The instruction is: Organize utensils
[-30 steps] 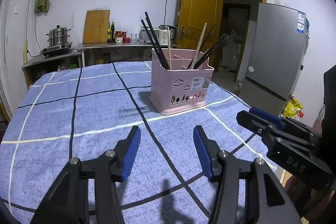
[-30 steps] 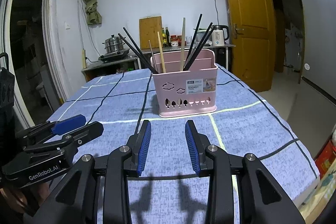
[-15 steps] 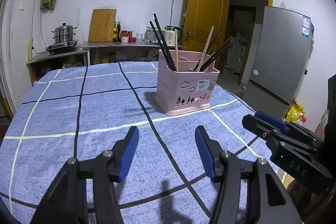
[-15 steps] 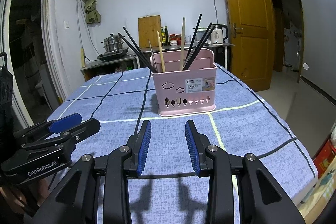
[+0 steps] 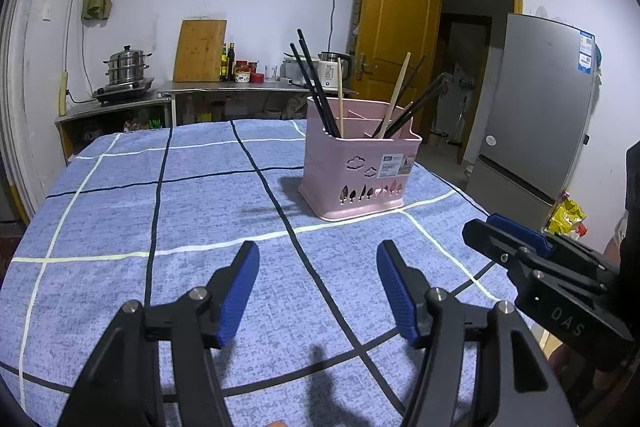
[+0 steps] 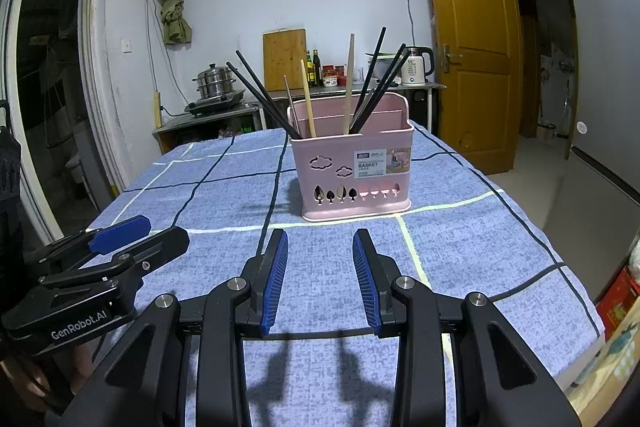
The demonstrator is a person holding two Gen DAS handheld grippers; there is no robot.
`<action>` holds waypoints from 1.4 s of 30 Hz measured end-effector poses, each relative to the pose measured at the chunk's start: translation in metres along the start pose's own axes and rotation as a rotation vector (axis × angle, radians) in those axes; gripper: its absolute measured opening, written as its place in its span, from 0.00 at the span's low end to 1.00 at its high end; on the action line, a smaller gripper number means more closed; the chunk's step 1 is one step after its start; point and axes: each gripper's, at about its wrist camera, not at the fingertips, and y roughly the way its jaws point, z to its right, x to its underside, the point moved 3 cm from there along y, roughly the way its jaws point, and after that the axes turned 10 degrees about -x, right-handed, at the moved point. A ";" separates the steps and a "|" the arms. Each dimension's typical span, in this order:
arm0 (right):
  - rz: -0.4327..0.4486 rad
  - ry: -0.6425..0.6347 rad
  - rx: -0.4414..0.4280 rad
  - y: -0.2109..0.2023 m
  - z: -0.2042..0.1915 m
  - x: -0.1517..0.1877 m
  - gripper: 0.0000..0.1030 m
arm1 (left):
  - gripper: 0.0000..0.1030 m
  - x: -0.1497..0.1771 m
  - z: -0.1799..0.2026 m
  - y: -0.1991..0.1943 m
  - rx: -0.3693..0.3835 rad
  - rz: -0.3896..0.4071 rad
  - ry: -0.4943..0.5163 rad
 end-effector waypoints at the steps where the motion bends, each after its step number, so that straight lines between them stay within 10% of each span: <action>1: -0.001 0.001 -0.001 0.000 0.000 0.000 0.34 | 0.62 0.000 0.000 0.000 0.001 0.001 0.001; 42: -0.038 0.005 0.014 0.005 0.000 0.006 0.34 | 0.64 0.006 0.007 -0.002 -0.034 -0.004 0.058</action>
